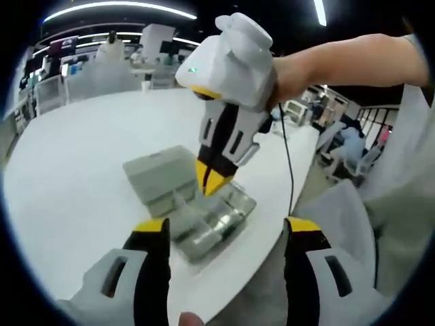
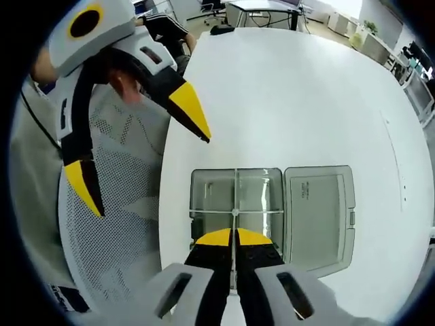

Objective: Insert the divider into the dual guide fixture by aligning both edges with the guide slots and pushing it downward to the bottom, including one-sided entry, uneven engagement, binding, and posture correction.

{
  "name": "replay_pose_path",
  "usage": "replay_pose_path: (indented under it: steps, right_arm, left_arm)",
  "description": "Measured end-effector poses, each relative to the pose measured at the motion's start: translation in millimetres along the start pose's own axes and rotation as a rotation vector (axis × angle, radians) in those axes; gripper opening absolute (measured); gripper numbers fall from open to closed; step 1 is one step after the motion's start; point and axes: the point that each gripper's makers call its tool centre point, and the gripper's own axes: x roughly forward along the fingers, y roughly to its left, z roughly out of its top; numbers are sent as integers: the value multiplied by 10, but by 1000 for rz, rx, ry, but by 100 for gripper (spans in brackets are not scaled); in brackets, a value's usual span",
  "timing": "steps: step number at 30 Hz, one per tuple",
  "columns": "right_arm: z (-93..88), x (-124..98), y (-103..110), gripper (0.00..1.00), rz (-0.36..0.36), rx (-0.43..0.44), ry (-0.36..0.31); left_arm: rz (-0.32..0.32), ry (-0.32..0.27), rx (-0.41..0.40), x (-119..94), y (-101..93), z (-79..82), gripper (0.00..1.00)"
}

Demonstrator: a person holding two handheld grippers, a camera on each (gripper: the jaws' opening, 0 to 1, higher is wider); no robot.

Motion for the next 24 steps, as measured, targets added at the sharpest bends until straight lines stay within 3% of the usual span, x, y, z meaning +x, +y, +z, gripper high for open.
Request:
replay_pose_path:
  steps: [24]
  right_arm:
    - [-31, 36, -2, 0, -30, 9, -21]
  left_arm:
    - [2, 3, 0, -18, 4, 0, 66]
